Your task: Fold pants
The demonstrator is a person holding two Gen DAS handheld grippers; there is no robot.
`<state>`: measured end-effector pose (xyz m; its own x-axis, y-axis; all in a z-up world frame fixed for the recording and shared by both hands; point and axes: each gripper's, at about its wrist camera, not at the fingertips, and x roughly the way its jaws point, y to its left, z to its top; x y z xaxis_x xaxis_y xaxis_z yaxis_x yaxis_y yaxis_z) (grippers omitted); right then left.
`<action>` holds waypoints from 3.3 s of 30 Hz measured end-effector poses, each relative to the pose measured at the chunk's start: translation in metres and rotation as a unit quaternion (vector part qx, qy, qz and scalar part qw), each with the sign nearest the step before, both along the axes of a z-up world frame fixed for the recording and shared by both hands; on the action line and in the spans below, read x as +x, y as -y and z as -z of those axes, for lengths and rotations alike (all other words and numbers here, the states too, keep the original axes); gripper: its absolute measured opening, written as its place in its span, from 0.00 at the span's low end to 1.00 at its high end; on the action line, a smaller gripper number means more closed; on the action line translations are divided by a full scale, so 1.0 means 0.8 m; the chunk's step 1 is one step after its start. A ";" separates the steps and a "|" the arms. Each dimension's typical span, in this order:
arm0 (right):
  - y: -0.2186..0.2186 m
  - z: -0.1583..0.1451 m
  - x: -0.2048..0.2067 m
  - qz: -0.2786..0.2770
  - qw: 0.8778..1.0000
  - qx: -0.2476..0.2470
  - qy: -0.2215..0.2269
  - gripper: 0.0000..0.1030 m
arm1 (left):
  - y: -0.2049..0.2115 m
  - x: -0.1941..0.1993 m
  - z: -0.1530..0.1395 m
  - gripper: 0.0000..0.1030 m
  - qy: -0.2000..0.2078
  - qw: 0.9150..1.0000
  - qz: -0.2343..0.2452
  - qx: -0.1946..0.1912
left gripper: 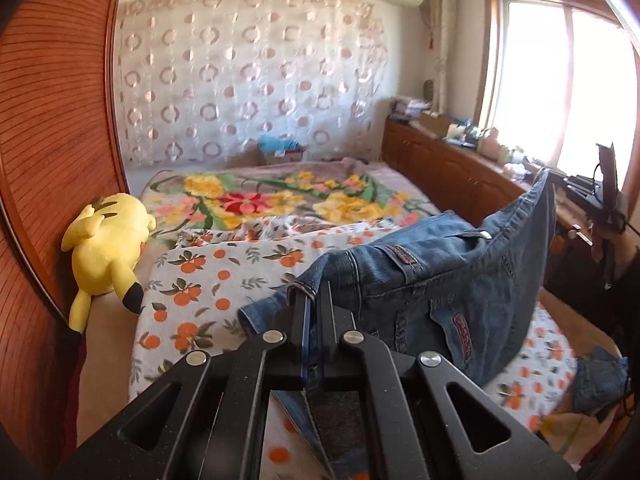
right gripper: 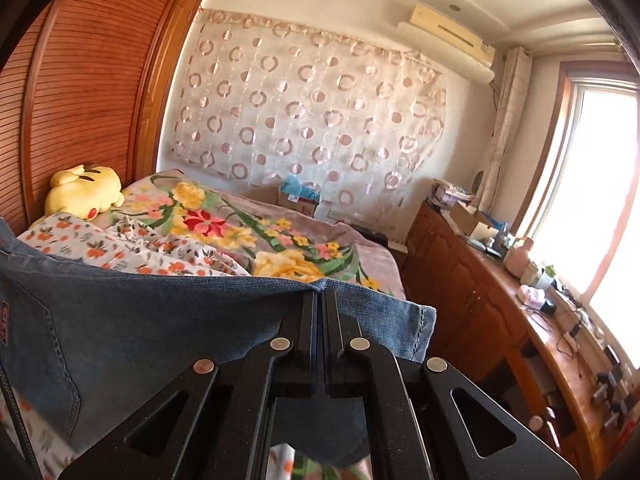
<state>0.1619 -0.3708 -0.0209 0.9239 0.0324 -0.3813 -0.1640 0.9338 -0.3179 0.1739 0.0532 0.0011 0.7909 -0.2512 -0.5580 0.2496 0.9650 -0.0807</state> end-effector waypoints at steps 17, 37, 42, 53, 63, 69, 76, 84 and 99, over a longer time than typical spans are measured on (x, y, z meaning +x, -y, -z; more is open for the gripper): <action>-0.073 0.112 0.219 -0.001 0.991 -0.051 -0.122 0.02 | -0.024 0.146 0.100 0.03 -0.108 0.994 -0.033 0.001; -0.025 0.078 0.242 0.007 0.985 0.034 -0.168 0.39 | -0.016 0.108 0.090 0.48 -0.093 0.996 -0.006 -0.002; -0.011 0.079 0.188 -0.017 0.984 0.061 -0.164 0.40 | 0.015 0.093 0.086 0.48 -0.087 0.996 0.025 0.002; 0.023 0.092 0.057 -0.038 0.980 0.095 -0.169 0.40 | 0.054 0.030 0.104 0.48 -0.095 0.994 0.051 0.005; 0.031 0.110 -0.012 -0.024 0.976 0.127 -0.175 0.40 | 0.042 -0.035 0.136 0.48 -0.123 0.992 0.036 0.009; 0.033 0.110 -0.040 -0.014 0.974 0.125 -0.188 0.40 | 0.038 -0.054 0.142 0.48 -0.126 0.992 0.027 0.017; 0.040 0.118 -0.065 -0.009 0.970 0.140 -0.199 0.40 | 0.036 -0.063 0.148 0.48 -0.129 0.991 0.018 0.023; 0.039 0.125 -0.060 -0.006 0.967 0.151 -0.207 0.40 | 0.031 -0.060 0.161 0.48 -0.148 0.989 0.023 0.014; 0.038 0.132 -0.066 0.009 0.969 0.149 -0.199 0.40 | 0.042 -0.061 0.152 0.16 -0.132 0.990 0.055 0.010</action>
<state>0.1088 -0.4008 -0.1266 0.7071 0.1814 -0.6834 -0.2014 0.9782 0.0512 0.1251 0.0199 -0.1203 0.5852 -0.3149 -0.7472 0.3257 0.9352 -0.1391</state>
